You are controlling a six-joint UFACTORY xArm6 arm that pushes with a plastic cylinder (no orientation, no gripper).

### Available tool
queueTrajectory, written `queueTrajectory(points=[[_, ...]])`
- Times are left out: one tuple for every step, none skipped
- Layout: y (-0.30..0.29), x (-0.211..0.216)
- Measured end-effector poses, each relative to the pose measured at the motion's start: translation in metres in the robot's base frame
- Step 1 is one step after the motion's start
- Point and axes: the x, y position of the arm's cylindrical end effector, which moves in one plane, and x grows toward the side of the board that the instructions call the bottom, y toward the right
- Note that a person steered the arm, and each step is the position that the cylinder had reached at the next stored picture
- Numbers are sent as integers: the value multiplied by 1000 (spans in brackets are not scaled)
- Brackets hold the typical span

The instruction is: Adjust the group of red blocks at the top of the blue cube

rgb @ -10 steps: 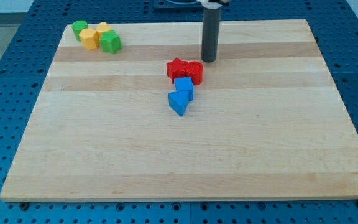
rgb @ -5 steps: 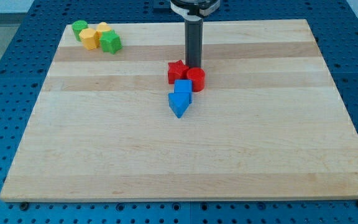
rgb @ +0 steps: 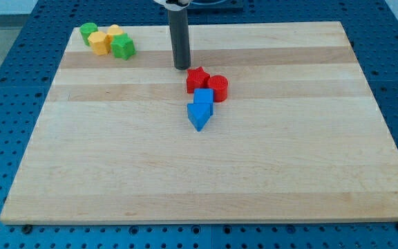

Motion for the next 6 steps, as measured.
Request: queueTrajectory(points=[[5, 4], [10, 13], [12, 20], [12, 31], [12, 45], [13, 49]])
